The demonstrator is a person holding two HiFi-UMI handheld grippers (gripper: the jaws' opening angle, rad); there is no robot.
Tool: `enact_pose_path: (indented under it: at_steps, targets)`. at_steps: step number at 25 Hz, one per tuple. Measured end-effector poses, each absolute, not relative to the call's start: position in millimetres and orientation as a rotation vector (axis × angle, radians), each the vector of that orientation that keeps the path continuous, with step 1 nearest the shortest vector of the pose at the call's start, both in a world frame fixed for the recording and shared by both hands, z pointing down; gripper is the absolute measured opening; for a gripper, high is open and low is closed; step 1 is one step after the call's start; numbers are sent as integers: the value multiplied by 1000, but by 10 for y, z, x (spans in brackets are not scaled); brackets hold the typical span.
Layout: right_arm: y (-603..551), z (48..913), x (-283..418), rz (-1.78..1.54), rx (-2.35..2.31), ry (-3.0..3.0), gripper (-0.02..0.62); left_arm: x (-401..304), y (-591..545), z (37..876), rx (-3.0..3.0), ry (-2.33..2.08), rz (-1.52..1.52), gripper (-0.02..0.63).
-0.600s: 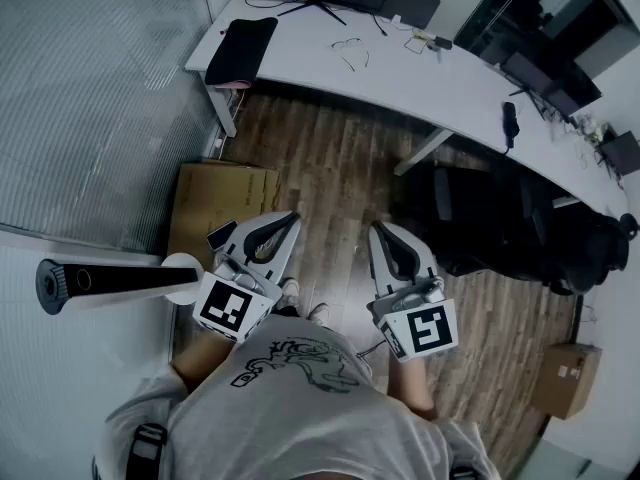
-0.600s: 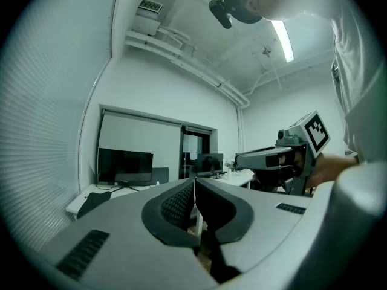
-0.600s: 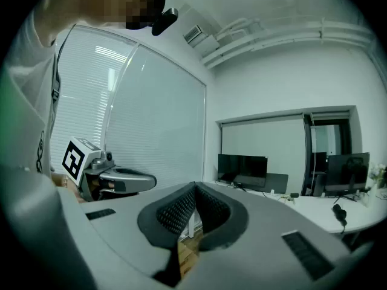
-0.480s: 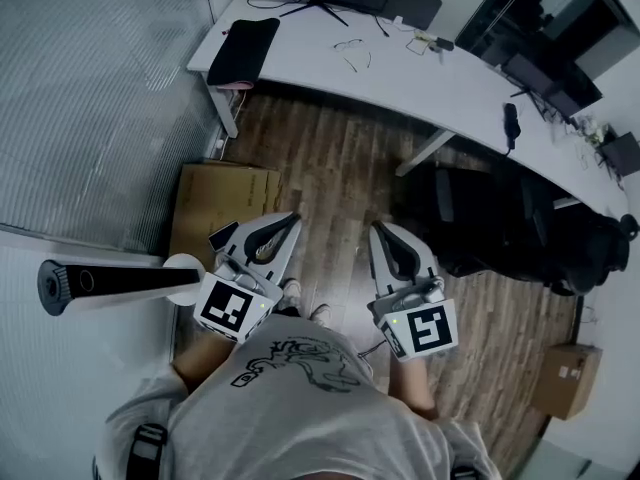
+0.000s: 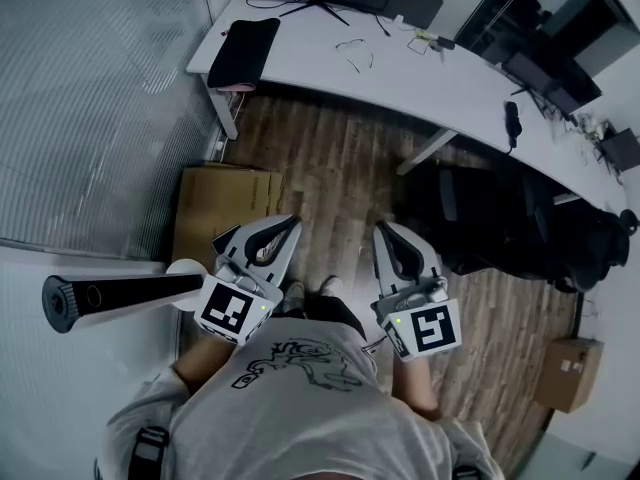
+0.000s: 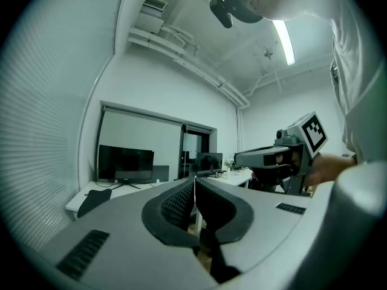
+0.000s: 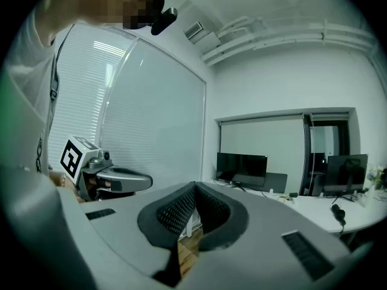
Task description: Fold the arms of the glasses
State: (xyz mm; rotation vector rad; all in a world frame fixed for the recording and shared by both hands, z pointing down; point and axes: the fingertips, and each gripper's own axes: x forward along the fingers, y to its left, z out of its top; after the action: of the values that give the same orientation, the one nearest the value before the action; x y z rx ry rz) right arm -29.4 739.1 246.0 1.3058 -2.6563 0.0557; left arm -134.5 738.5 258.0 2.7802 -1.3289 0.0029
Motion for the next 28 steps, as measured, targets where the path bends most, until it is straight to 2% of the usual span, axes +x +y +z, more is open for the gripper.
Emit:
enact_pose_path:
  at_steps: [10,28]
  targets:
    - [7107,2602,-276,78,1307,-2659,9,-1333,7099,2777,2730,-1307,67,23]
    - [5797,2554,330,101,1342,-2664,9,-767,5778,2672,2744,-1287,112,23]
